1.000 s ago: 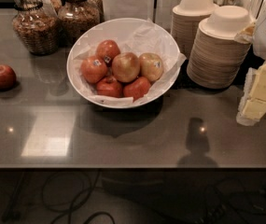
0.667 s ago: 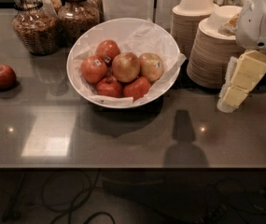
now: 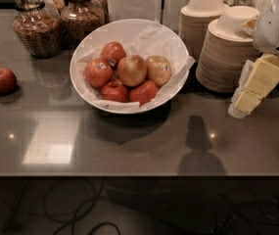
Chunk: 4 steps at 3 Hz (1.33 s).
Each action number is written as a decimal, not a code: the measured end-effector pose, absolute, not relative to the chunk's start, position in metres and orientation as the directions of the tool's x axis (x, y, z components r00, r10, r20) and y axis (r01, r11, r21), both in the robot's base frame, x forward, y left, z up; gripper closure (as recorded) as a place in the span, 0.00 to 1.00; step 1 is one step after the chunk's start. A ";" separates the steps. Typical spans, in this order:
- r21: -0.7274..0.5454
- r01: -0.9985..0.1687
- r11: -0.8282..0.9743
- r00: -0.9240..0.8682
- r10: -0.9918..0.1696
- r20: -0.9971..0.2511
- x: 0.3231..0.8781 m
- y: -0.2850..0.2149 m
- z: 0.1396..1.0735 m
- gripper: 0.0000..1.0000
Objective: Pick apple from white bowl
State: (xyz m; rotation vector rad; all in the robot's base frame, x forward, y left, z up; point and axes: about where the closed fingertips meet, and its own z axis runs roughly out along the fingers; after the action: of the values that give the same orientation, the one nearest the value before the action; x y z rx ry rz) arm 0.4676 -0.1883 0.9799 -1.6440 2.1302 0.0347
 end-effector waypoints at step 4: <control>-0.258 -0.959 0.113 0.084 -0.758 -0.646 0.514 -0.074 0.980 0.00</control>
Offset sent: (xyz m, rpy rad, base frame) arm 0.0515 0.0837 0.0098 0.4146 -0.0877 0.2061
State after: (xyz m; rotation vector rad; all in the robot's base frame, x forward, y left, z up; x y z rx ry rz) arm 0.5142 -0.0742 0.9801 -1.6865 1.7148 0.3768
